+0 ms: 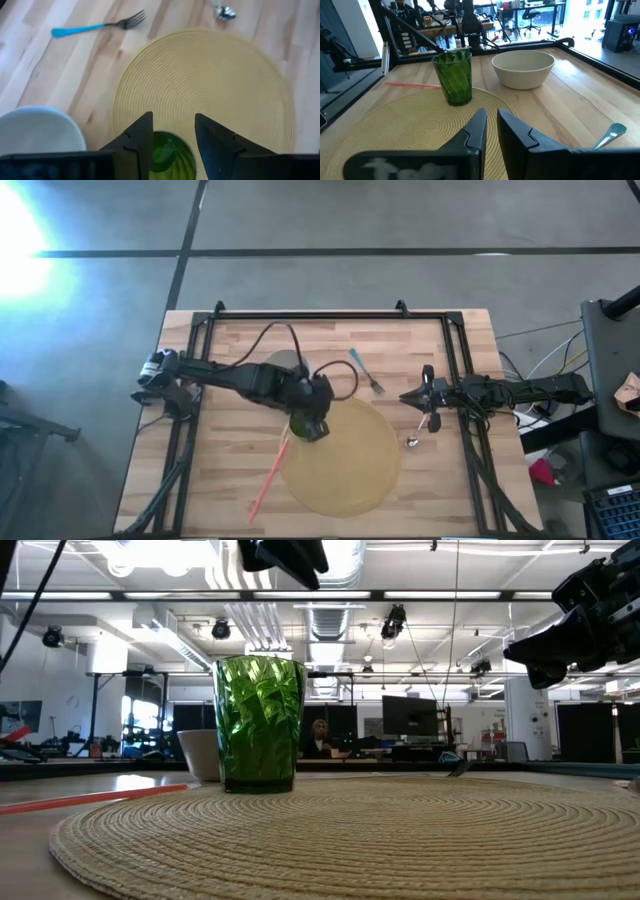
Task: Pick & Place Utensil
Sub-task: Put the white bowl on the brown mat to the bottom right of the green cup
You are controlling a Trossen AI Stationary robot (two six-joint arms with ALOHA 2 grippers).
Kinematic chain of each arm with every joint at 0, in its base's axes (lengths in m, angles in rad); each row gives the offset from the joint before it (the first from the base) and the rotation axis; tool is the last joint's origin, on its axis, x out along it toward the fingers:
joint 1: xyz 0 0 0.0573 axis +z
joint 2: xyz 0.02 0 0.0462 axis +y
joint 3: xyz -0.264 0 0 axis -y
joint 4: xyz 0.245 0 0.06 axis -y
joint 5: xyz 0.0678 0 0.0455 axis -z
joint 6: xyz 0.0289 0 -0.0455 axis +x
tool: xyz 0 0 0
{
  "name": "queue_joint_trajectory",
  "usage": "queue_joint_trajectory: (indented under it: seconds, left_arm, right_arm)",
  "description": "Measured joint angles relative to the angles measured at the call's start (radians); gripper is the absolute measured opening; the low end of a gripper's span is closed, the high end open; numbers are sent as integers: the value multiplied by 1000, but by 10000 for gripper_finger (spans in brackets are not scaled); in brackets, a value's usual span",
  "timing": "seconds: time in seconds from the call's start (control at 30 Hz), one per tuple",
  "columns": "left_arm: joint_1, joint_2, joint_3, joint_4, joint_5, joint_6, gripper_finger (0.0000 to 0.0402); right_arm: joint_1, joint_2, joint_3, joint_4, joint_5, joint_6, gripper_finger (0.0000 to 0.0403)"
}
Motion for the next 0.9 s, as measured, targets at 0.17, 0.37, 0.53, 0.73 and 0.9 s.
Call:
queue_joint_trajectory:
  seconds: [0.17,0.37,0.53,0.73,0.9]
  left_arm:
    - [-51,0,-10,80,-12,14,130]
    - [-107,0,-11,193,-18,38,126]
    - [-153,0,-20,277,-27,78,125]
    - [-188,0,-90,393,-59,94,120]
    - [-200,0,-180,506,-59,94,114]
  right_arm:
    - [0,0,0,15,-1,68,43]
    - [0,0,0,20,-1,247,43]
    - [0,-1,0,81,-2,294,43]
    - [0,0,0,199,-3,297,43]
    - [0,-1,0,252,-5,297,43]
